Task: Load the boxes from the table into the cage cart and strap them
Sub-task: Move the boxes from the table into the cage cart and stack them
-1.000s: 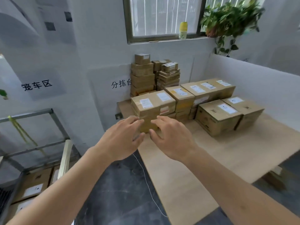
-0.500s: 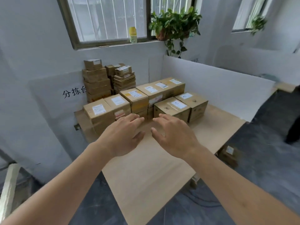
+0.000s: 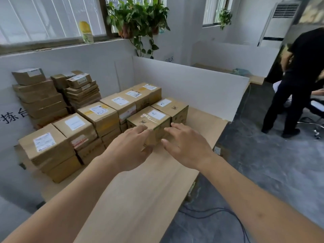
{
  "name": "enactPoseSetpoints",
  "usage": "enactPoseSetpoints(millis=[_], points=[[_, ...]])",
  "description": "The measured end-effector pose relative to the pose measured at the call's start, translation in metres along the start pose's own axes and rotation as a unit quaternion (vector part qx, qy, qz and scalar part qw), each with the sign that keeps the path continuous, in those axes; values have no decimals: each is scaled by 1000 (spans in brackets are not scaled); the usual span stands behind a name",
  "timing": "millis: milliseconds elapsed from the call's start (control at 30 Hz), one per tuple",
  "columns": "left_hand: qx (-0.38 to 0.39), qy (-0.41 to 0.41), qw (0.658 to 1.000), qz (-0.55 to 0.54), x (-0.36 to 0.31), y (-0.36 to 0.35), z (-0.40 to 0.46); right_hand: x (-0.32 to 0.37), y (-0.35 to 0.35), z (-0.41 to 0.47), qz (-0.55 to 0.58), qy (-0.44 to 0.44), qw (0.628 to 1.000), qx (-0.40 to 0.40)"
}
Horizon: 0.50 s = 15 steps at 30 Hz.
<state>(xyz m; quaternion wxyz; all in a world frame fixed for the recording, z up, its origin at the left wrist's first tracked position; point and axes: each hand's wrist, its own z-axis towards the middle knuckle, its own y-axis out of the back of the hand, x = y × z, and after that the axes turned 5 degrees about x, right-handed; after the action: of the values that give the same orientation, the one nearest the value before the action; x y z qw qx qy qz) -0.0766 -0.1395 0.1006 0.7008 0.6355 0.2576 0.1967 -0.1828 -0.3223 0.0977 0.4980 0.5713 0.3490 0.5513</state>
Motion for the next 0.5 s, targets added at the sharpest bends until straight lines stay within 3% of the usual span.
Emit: enactPoseSetpoints(millis=[267, 500], points=[[34, -18, 999, -1, 17, -17, 90, -51, -12, 73, 14, -33, 999, 19], [58, 15, 998, 0, 16, -30, 148, -97, -13, 121, 23, -18, 998, 57]])
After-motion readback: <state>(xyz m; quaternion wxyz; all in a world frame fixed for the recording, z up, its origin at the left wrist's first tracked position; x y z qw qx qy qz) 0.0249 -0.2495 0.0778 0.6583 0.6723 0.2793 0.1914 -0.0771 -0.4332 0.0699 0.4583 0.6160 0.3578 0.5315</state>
